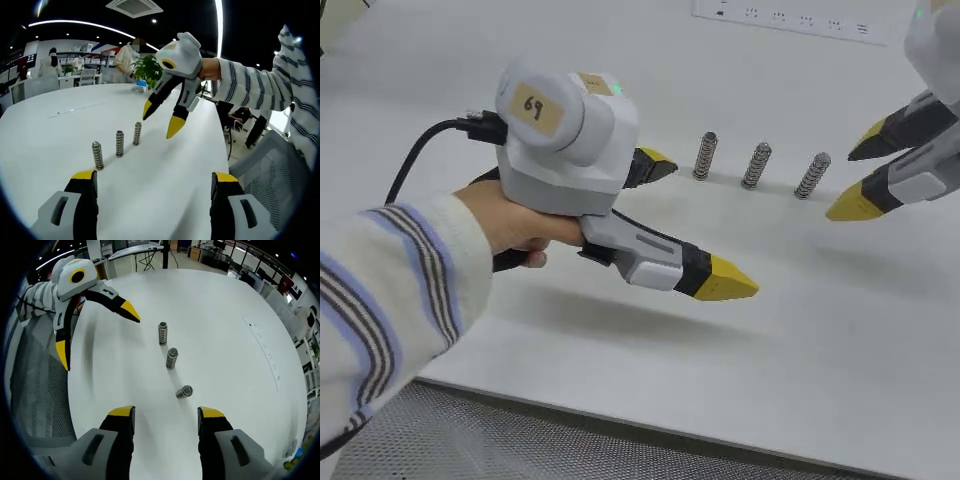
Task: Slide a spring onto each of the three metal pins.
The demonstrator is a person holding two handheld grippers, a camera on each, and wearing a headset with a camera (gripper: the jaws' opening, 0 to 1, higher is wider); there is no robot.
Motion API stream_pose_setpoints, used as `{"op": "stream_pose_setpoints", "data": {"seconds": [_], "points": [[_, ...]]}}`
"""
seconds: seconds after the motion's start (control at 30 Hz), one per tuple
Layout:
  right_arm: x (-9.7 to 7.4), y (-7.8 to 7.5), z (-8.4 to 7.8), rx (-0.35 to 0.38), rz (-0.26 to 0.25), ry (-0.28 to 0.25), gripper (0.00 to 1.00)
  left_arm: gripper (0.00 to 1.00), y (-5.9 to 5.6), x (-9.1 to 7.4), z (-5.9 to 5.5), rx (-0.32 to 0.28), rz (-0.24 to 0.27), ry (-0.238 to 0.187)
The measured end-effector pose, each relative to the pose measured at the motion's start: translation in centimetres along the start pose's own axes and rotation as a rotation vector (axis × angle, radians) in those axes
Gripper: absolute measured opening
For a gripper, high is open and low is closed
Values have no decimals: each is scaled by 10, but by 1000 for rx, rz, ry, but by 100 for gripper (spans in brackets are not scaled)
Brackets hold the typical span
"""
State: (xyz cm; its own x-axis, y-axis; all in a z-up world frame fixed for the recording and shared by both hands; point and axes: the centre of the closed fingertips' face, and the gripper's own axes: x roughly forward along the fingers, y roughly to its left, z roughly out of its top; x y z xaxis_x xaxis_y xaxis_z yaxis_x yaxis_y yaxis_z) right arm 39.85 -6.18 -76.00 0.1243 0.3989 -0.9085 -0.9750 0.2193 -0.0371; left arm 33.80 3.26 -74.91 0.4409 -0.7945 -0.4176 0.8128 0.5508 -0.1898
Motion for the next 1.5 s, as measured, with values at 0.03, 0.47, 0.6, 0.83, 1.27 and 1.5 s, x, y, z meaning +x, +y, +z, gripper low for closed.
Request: {"op": "stream_pose_setpoints", "data": {"seconds": [0.03,0.47,0.6,0.83,1.27,1.5], "points": [[-2,1,-1,3,-6,-8,53,92,0,-1,1,0,2,-2],[-12,22,-12,109,9,-114,72,94,0,-10,2,-1,6,19],[-16,25,-9,102,-3,-184,75,94,-1,-14,2,-6,3,25],[-21,36,-9,133,-36,-261,83,94,-7,-20,-2,-16,-19,41],[-36,43,-2,321,-115,-529,100,97,0,-39,-8,-33,26,48],[-41,47,2,377,-174,-570,99,98,5,-44,-2,-41,69,25]]}}
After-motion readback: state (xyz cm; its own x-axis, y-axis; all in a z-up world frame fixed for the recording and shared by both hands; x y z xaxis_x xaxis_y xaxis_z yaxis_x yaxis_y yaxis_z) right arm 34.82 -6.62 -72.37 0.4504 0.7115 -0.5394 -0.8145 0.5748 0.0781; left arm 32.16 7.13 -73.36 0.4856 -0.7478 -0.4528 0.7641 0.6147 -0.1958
